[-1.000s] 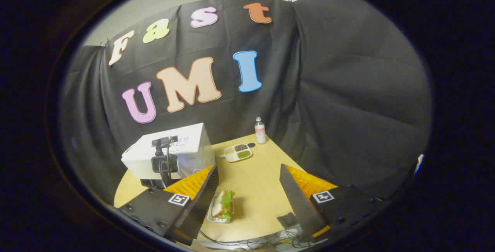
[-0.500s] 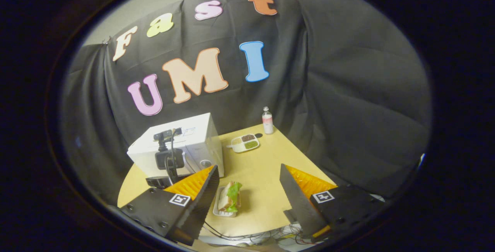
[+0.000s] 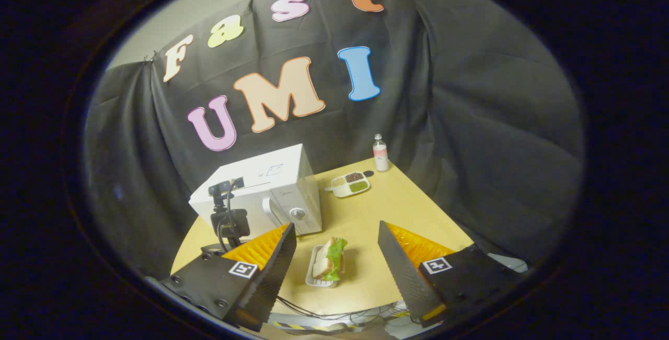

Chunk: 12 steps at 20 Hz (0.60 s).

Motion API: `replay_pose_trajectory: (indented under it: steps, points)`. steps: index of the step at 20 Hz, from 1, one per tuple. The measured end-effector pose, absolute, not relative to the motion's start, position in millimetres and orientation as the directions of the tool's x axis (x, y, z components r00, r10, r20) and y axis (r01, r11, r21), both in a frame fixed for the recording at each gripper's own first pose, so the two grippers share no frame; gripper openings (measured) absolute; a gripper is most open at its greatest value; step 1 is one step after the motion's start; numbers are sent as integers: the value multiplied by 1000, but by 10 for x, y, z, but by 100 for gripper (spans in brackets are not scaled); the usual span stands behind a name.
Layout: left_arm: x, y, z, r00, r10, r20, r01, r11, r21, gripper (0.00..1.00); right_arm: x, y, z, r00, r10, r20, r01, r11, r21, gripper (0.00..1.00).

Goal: Open the microwave oven with the left hand, put the food in, and close the microwave oven.

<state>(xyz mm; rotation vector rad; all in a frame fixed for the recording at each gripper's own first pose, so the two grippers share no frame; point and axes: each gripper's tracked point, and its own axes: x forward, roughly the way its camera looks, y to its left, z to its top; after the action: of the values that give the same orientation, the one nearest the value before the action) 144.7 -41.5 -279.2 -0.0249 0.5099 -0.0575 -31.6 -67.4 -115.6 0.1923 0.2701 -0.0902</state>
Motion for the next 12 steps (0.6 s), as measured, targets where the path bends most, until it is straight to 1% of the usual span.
replay_pose_trajectory:
  steps: [1, 2, 4, 5, 6, 7, 10, 11, 12]
  points:
    - [1475, -438, -2769, 874, -64, -482, 60, 998, -23, 34, -327, -676, -1176, 960, -63, -274, 115, 977, 177, 90]
    - [1514, -468, -2760, 874, -63, -482, 68, 998, -8, 31, -334, -687, -1192, 959, -67, -276, 119, 977, 175, 90]
    - [1585, -551, -2768, 867, -73, -493, 84, 996, 2, 40, -369, -732, -1199, 957, -84, -277, 135, 976, 172, 90]
    - [1610, -593, -2776, 861, -77, -502, 88, 996, -2, 51, -386, -769, -1207, 956, -96, -276, 147, 974, 172, 90]
    - [1645, -607, -2782, 858, -77, -507, 88, 996, -2, 58, -400, -803, -1203, 956, -107, -274, 158, 972, 174, 90]
    - [1687, -605, -2761, 861, -72, -504, 83, 997, 1, 63, -410, -838, -1205, 955, -118, -272, 170, 969, 177, 90]
    - [1813, -542, -2709, 869, -34, -493, 60, 998, 36, 59, -407, -932, -1198, 952, -146, -270, 200, 963, 183, 90]
    - [1855, -528, -2686, 873, -24, -487, 51, 998, 43, 54, -396, -951, -1206, 950, -152, -272, 206, 961, 183, 98]
    - [1896, -524, -2668, 877, -15, -481, 42, 998, 45, 51, -386, -954, -1202, 949, -154, -273, 209, 961, 183, 98]
